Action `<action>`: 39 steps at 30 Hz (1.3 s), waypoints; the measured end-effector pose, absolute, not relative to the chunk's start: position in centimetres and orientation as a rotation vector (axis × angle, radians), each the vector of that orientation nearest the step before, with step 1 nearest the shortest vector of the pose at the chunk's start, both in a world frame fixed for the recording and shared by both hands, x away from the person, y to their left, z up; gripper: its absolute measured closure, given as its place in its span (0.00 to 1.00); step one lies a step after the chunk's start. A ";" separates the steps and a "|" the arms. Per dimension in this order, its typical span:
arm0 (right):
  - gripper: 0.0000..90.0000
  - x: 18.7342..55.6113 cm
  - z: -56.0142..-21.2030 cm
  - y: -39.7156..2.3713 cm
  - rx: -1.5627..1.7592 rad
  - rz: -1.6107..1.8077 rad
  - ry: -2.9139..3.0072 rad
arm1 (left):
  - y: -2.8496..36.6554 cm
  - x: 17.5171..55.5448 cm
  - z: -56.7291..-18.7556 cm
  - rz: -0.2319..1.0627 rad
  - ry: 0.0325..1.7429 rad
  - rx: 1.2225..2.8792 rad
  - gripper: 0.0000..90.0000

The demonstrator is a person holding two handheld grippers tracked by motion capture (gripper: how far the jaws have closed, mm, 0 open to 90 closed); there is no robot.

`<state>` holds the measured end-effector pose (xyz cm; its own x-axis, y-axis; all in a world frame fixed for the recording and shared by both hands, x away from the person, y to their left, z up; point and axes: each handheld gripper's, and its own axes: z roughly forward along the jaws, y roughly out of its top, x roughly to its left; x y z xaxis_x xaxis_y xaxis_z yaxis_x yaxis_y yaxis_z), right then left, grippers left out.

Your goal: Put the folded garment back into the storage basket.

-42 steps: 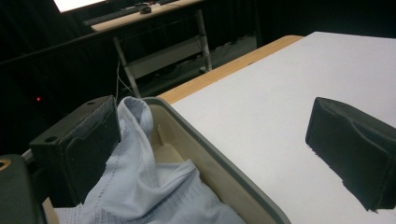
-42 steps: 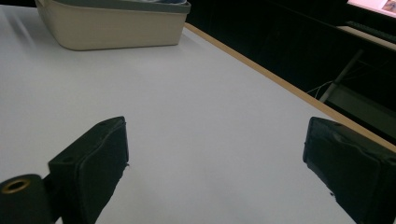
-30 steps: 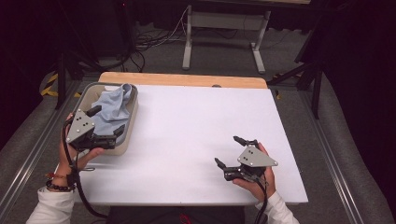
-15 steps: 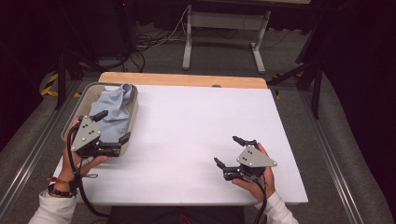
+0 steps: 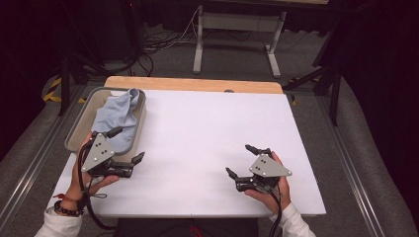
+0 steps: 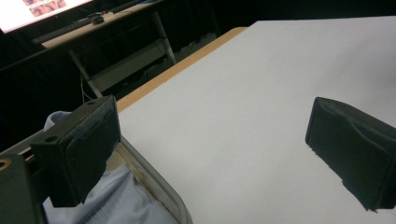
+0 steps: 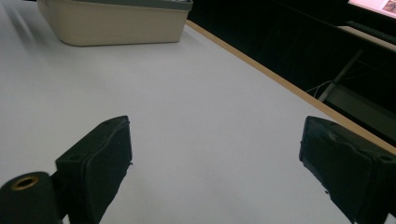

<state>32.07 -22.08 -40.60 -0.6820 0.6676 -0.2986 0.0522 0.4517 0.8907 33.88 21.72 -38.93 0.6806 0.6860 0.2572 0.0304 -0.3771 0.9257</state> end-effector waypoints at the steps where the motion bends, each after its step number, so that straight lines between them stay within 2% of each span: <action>1: 0.11 32.1 -40.6 -22.1 0.598 1.234 2.065 | 21.7 33.8 -39.1 0.780 0.564 1.849 0.05; 17: 0.11 32.0 -40.8 -21.8 0.593 1.248 2.072 | 22.3 32.6 -41.0 0.704 0.575 1.817 0.05; 26: 0.11 31.6 -40.9 -22.2 0.589 1.255 2.057 | 21.7 32.1 -42.7 0.705 0.557 1.858 0.07; 39: 0.11 30.6 -42.2 -22.8 0.587 1.269 2.057 | 20.7 31.7 -45.1 0.621 0.563 1.885 0.08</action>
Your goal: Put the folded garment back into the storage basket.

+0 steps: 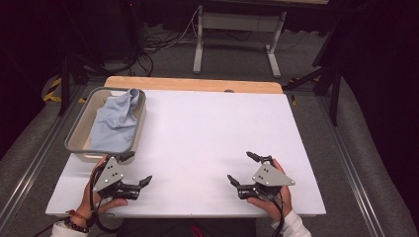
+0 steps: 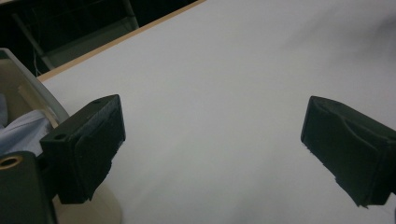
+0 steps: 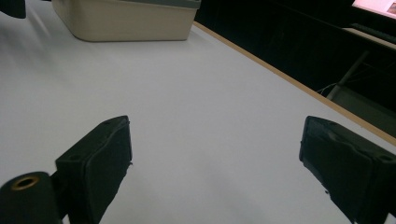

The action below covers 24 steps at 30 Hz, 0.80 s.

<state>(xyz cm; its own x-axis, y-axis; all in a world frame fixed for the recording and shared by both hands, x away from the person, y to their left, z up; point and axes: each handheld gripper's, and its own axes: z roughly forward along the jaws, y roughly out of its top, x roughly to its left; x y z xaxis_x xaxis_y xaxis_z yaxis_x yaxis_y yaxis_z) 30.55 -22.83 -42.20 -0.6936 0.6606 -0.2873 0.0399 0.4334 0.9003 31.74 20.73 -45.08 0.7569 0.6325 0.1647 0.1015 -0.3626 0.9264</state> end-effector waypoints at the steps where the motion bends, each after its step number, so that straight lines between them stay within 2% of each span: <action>1: 0.11 30.5 -42.3 -22.8 0.585 1.268 2.057 | 20.8 31.7 -45.2 0.616 0.567 1.884 0.08; 13: 0.11 30.2 -44.4 -22.6 0.570 1.263 2.109 | 19.9 31.1 -46.0 0.586 0.539 1.911 0.06; 24: 0.11 30.1 -44.1 -22.8 0.567 1.300 2.079 | 19.8 31.1 -45.9 0.587 0.539 1.906 0.05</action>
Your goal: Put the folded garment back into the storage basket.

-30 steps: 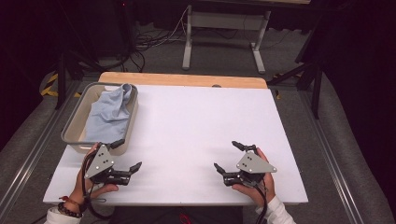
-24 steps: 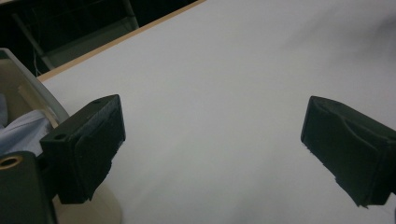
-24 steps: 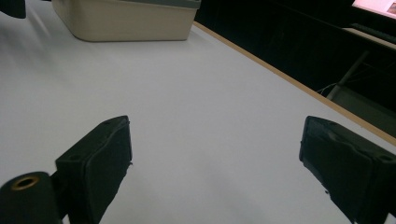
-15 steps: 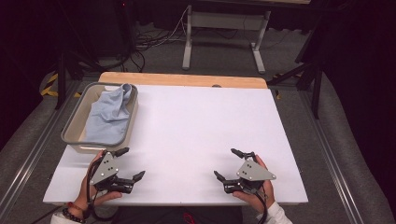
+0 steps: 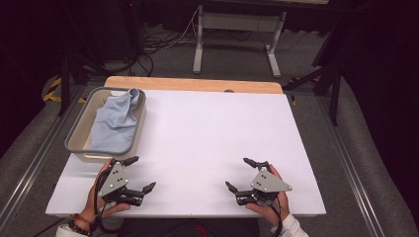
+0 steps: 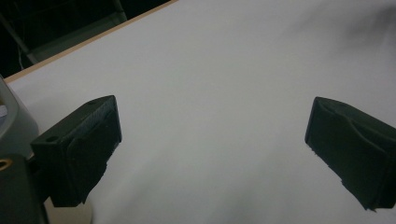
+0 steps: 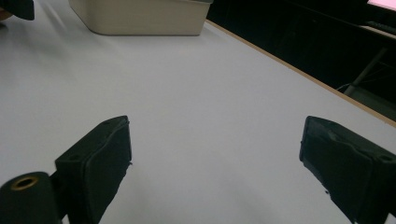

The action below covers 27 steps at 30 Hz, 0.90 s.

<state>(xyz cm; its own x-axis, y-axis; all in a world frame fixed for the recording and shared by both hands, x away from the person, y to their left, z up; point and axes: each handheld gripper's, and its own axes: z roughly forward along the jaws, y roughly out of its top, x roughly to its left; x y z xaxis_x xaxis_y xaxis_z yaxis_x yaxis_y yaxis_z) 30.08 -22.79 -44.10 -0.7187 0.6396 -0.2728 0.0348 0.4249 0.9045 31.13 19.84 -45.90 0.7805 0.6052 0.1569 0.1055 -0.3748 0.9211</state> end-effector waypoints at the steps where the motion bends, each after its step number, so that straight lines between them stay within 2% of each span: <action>1: 0.11 30.0 -44.0 -22.8 0.570 1.303 2.079 | 19.8 31.1 -45.9 0.587 0.539 1.906 0.05; 27: 0.11 29.7 -43.6 -22.8 0.565 1.288 2.049 | 20.2 31.0 -45.8 0.601 0.547 1.898 0.04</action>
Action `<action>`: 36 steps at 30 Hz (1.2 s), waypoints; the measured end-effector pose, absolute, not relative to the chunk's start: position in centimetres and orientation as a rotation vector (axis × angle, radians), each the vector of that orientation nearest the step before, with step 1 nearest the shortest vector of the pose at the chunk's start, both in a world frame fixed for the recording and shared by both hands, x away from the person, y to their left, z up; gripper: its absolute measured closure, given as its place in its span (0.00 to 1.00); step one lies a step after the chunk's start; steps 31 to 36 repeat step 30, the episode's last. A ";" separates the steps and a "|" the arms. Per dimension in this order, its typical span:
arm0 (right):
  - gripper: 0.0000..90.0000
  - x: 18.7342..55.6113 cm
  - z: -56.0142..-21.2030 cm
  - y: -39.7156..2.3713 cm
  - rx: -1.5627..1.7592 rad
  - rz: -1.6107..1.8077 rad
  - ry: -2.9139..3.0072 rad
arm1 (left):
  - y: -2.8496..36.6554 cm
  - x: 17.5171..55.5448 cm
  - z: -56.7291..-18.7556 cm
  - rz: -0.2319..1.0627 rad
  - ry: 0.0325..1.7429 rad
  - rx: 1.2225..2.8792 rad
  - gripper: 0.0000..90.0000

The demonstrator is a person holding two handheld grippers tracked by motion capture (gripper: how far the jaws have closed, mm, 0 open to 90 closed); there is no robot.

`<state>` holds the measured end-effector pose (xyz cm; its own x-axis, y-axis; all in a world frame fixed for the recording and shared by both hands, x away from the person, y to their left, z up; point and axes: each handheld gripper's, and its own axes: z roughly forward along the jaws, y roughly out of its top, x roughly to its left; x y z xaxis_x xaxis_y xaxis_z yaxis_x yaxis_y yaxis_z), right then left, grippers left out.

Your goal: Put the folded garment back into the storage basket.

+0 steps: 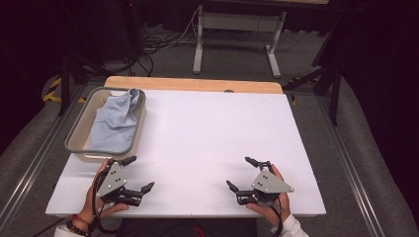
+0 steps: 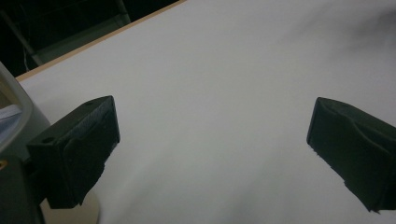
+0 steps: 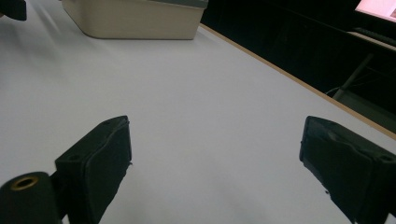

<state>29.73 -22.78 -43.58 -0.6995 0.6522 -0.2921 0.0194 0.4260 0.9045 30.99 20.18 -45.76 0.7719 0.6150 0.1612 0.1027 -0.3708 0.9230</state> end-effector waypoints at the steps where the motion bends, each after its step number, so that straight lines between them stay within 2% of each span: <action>1: 0.11 29.7 -43.5 -22.7 0.564 1.287 2.047 | 20.2 31.0 -45.8 0.602 0.544 1.900 0.04; 36: 0.11 29.9 -43.8 -22.6 0.553 1.293 2.072 | 20.4 31.1 -45.3 0.603 0.542 1.881 0.04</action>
